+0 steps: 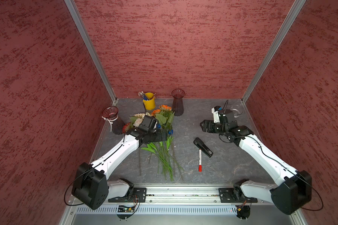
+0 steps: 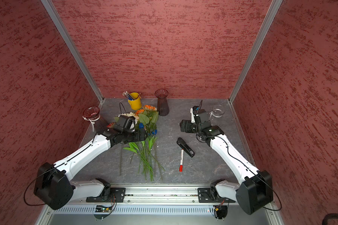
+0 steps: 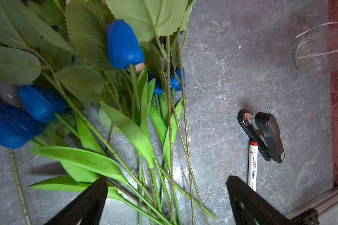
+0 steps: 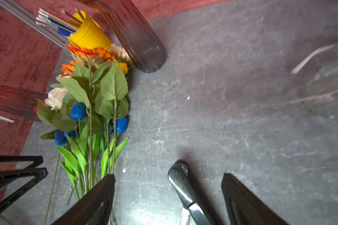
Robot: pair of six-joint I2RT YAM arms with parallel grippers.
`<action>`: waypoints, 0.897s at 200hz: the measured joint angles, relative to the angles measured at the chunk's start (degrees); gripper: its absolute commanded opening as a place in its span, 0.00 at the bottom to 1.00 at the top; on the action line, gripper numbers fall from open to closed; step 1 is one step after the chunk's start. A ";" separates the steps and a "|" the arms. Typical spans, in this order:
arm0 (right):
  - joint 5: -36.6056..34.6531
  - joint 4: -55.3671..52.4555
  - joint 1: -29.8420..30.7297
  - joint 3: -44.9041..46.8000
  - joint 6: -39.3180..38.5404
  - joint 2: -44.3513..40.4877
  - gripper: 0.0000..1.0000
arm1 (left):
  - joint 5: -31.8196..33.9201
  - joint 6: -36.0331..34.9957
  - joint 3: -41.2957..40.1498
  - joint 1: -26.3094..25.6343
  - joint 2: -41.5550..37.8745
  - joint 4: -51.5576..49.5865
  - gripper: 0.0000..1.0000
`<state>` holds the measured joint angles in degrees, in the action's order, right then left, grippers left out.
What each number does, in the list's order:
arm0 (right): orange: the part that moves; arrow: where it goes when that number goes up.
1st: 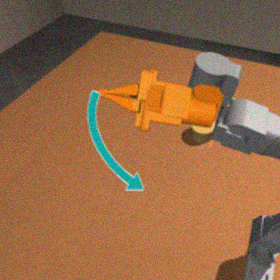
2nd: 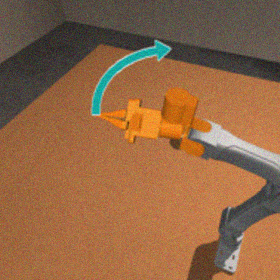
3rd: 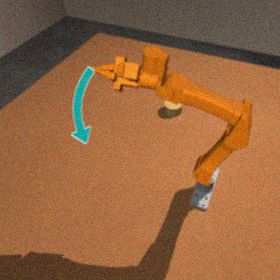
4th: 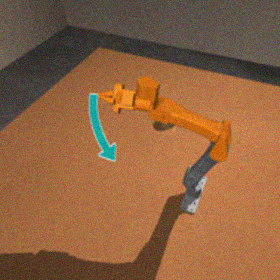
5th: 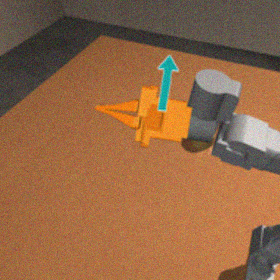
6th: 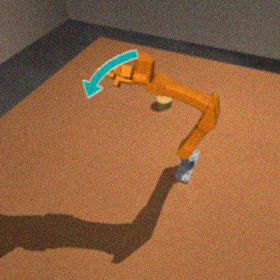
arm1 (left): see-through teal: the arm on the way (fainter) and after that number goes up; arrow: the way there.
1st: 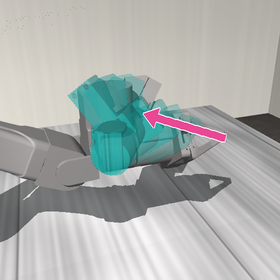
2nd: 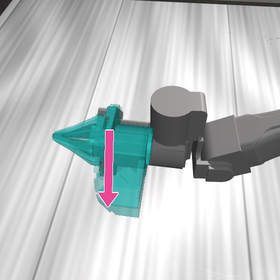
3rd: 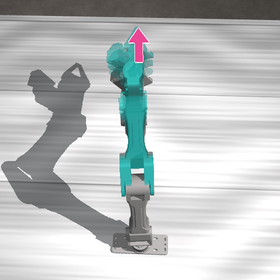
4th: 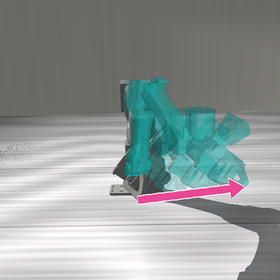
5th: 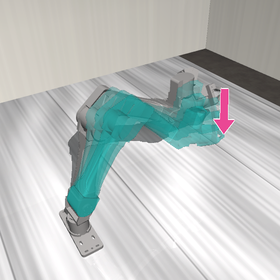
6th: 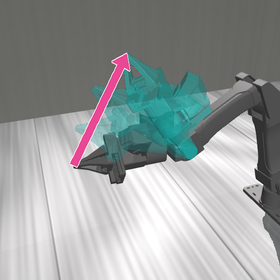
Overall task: Arrange the flowers in different vases according to their variety
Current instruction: Pick up the flower at the center of the board.
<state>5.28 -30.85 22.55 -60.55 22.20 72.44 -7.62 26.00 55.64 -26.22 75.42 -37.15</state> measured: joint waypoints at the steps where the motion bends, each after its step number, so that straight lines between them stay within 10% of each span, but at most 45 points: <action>1: 0.02 -0.02 0.02 0.00 0.11 0.07 0.86 | -0.02 0.02 0.00 -0.02 0.07 0.00 0.99; 179: 1.14 -1.09 1.68 0.00 2.89 2.84 0.80 | -1.31 1.22 7.89 -1.73 21.16 6.12 0.38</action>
<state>6.42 -31.94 24.23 -60.55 25.08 75.29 -8.93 27.22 63.53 -27.94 96.57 -31.03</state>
